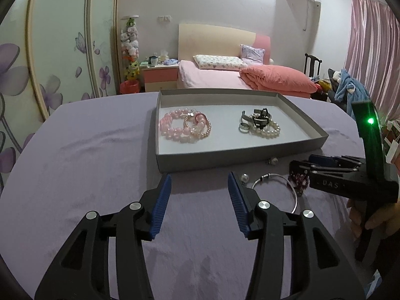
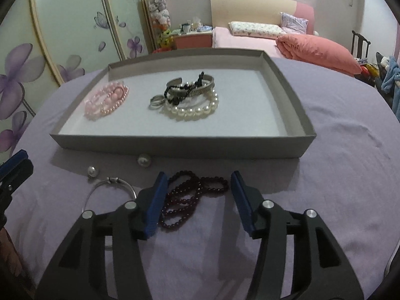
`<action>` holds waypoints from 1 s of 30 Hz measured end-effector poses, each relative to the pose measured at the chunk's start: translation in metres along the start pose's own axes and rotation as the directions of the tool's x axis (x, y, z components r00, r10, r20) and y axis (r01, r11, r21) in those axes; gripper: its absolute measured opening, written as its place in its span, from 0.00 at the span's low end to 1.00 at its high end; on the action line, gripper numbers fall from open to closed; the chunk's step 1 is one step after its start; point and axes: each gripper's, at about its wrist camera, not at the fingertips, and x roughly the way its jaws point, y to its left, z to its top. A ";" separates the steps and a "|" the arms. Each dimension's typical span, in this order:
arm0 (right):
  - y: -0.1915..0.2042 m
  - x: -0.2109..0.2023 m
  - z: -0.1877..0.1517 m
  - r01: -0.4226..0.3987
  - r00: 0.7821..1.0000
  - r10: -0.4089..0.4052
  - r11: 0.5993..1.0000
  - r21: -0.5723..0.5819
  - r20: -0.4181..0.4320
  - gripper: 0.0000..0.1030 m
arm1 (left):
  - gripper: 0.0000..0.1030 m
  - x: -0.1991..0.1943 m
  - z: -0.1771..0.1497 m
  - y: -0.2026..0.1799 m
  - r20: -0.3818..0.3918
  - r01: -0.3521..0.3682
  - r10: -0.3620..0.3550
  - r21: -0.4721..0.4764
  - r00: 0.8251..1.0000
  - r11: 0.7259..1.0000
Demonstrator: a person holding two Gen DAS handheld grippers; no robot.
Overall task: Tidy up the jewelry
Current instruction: 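Grasp the dark red bead bracelet with the right tool while the left tool reaches the silver bangle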
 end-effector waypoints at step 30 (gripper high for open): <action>-0.030 -0.017 -0.016 0.121 0.993 -0.121 0.993 0.001 0.003 0.09 | 0.30 0.050 -0.019 -0.068 -0.206 0.003 0.028 0.150 0.978 0.989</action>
